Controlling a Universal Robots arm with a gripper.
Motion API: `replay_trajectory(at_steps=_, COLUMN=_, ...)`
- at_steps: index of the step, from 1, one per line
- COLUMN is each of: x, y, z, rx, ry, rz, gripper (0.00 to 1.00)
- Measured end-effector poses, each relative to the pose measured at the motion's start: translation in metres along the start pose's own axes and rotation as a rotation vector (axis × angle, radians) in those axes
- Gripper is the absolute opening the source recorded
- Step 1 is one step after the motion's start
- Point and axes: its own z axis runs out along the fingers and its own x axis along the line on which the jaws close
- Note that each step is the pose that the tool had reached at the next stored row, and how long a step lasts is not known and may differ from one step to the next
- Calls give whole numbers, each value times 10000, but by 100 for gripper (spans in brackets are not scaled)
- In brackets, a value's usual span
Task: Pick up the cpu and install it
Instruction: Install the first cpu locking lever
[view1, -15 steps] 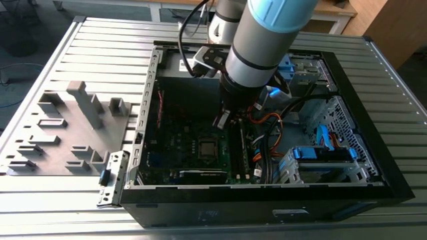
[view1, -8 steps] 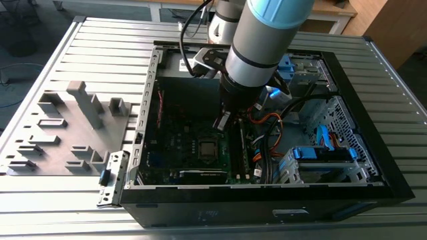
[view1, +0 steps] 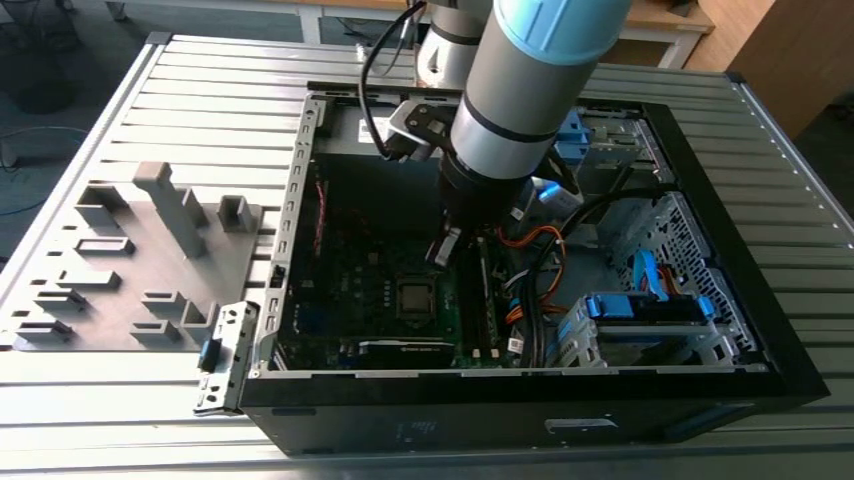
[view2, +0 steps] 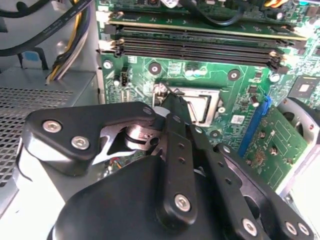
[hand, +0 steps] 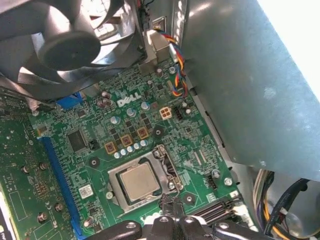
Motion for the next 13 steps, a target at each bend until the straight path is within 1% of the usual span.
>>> replay_trajectory(at_steps=10, x=79, y=-51, z=91, rx=9, ry=96, rz=13, gripper=11)
replay_trajectory(at_steps=12, x=91, y=-59, z=105, rx=23, ry=138, rz=19, gripper=11)
replay_trajectory(at_steps=13, x=97, y=-62, z=110, rx=39, ry=172, rz=25, gripper=11)
